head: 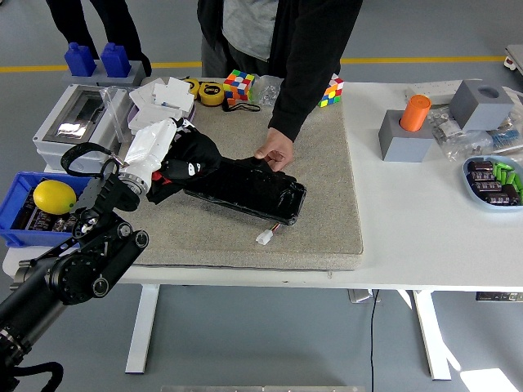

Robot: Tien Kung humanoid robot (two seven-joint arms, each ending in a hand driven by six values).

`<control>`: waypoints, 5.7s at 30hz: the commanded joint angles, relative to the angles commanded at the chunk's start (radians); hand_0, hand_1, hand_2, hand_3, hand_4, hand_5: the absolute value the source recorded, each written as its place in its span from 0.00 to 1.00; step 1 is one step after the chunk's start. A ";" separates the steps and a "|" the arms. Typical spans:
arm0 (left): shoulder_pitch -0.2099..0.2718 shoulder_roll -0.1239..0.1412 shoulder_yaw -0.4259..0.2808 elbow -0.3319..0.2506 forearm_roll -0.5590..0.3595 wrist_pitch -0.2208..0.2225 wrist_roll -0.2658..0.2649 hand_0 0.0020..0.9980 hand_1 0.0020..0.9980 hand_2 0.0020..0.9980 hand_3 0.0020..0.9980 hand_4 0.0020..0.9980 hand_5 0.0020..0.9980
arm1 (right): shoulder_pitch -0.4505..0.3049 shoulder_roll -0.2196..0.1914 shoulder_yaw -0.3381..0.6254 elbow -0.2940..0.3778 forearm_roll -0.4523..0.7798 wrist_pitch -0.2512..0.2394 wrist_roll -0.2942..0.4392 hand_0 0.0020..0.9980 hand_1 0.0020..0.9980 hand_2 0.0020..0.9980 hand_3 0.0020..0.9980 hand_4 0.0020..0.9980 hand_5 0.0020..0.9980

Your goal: Pick the rag up,wipe the panel,place it on the desk

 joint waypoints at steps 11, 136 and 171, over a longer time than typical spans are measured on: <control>0.009 -0.017 0.107 -0.101 -0.028 0.001 0.005 0.27 0.35 0.46 0.56 0.75 0.00 | 0.000 0.001 0.001 0.000 0.000 0.001 0.000 0.59 0.60 0.52 0.52 0.88 0.35; -0.052 -0.053 0.356 -0.077 -0.110 0.019 -0.024 0.26 0.33 0.44 0.56 0.76 0.00 | 0.000 -0.006 -0.016 0.004 0.011 -0.001 0.002 0.59 0.60 0.52 0.52 0.88 0.35; -0.029 0.015 -0.048 0.106 -0.039 0.049 -0.073 0.26 0.33 0.44 0.56 0.75 0.00 | 0.002 -0.001 -0.008 0.007 0.011 -0.001 0.003 0.59 0.60 0.52 0.52 0.88 0.35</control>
